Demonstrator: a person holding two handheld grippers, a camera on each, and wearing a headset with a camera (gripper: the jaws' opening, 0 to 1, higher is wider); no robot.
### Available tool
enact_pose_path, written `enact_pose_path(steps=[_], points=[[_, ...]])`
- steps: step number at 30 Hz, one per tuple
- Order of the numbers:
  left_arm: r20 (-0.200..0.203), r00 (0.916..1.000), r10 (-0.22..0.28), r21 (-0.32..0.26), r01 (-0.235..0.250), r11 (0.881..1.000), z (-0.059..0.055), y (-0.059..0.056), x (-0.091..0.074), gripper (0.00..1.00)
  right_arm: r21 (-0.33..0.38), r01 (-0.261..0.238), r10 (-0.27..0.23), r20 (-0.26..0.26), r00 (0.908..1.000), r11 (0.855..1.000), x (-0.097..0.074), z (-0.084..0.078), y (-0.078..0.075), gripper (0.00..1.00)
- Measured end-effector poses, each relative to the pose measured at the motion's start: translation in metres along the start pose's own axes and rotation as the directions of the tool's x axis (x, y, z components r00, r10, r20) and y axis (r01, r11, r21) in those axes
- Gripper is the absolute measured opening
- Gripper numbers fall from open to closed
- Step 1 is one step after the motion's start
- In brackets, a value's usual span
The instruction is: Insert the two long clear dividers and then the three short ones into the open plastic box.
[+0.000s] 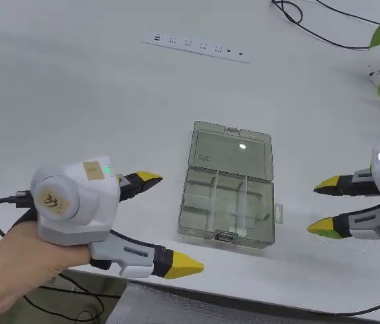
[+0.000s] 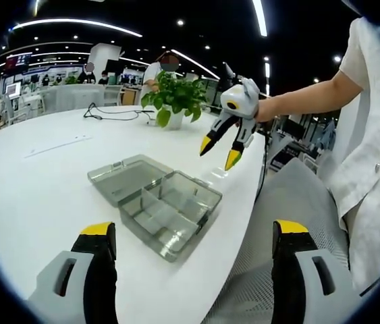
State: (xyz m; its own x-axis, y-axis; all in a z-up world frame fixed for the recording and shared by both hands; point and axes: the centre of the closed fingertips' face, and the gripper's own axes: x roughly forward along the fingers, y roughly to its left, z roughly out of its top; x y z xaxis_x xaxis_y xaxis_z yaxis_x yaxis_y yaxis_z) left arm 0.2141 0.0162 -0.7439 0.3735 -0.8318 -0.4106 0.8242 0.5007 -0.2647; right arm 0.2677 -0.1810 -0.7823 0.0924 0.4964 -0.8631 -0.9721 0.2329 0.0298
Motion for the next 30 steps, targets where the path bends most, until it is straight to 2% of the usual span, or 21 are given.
enact_pose_path(steps=[5, 8, 12, 15, 23, 28, 30], points=[[-0.001, 1.0, 0.003, -0.001, -0.003, 1.0, 0.0, 0.001, -0.001, 0.98, -0.022, -0.006, 0.004, -0.068, 0.9977, 1.0, 0.007, -0.025, -0.005, 0.47], [-0.005, 1.0, 0.008, -0.001, -0.008, 1.0, 0.0, 0.002, -0.001, 0.99, -0.056, -0.031, 0.023, -0.132, 0.991, 0.998, 0.013, -0.042, -0.005, 0.49], [-0.005, 0.9999, 0.01, -0.004, -0.01, 1.0, 0.0, 0.002, -0.001, 0.99, -0.061, -0.038, 0.027, -0.171, 0.9849, 0.997, 0.02, -0.056, -0.01, 0.49], [-0.007, 0.9999, 0.01, -0.006, -0.01, 1.0, -0.001, 0.002, -0.001, 0.98, -0.064, -0.04, 0.028, -0.189, 0.9817, 0.997, 0.023, -0.062, -0.013, 0.49], [-0.009, 0.9999, 0.014, -0.011, -0.014, 1.0, -0.001, 0.003, -0.001, 0.98, -0.133, -0.076, 0.038, -0.268, 0.9627, 0.988, 0.03, -0.079, -0.014, 0.47], [-0.009, 0.9999, 0.014, -0.013, -0.014, 1.0, -0.002, 0.004, -0.001, 0.98, -0.189, -0.062, 0.006, -0.286, 0.9583, 0.98, 0.029, -0.081, -0.017, 0.42], [-0.011, 0.9998, 0.014, -0.013, -0.014, 1.0, -0.002, 0.004, -0.001, 0.98, -0.187, -0.064, 0.007, -0.291, 0.9567, 0.98, 0.029, -0.081, -0.017, 0.42]])
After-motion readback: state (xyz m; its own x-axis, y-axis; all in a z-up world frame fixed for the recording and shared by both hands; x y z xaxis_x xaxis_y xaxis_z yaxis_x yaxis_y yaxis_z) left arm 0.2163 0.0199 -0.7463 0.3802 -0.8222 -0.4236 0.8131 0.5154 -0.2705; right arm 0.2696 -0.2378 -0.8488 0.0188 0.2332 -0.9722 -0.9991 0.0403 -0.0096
